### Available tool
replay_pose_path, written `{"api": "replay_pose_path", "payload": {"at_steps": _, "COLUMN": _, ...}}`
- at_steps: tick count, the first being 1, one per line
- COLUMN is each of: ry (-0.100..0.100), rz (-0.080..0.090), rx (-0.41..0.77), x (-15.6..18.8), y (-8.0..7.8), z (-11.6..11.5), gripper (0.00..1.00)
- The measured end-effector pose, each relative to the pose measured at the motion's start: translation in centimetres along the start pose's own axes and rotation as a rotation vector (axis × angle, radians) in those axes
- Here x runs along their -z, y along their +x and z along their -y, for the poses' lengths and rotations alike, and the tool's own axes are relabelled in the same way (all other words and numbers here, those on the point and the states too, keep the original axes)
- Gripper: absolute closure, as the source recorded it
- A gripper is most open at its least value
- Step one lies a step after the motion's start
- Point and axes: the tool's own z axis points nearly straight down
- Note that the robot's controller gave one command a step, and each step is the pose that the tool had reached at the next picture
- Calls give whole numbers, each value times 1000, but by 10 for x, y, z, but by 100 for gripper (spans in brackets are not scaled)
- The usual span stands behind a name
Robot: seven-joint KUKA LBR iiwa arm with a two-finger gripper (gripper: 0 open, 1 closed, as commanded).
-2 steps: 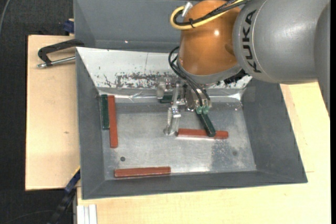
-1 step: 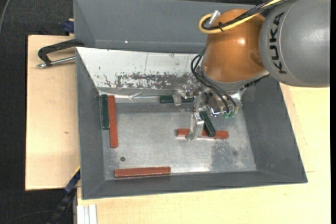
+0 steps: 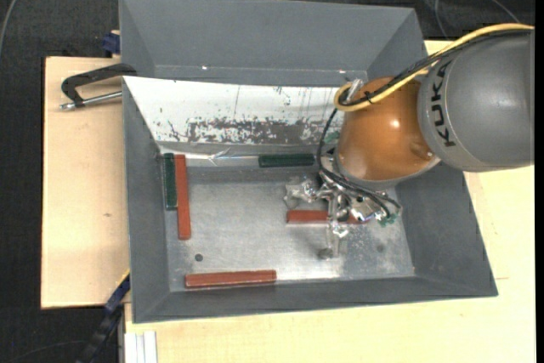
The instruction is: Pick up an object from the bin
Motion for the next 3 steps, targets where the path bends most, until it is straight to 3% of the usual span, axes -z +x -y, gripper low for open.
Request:
{"api": "replay_pose_path", "payload": {"at_steps": 1, "ry": 0, "rz": 1, "rx": 0, "x": 0, "y": 0, "z": 0, "gripper": 100}}
{"api": "replay_pose_path", "payload": {"at_steps": 2, "ry": 5, "rz": 14, "rx": 102, "x": 154, "y": 6, "z": -55, "gripper": 100}}
{"api": "replay_pose_path", "payload": {"at_steps": 3, "ry": 3, "rz": 8, "rx": 320, "x": 155, "y": -11, "z": -72, "gripper": 100}}
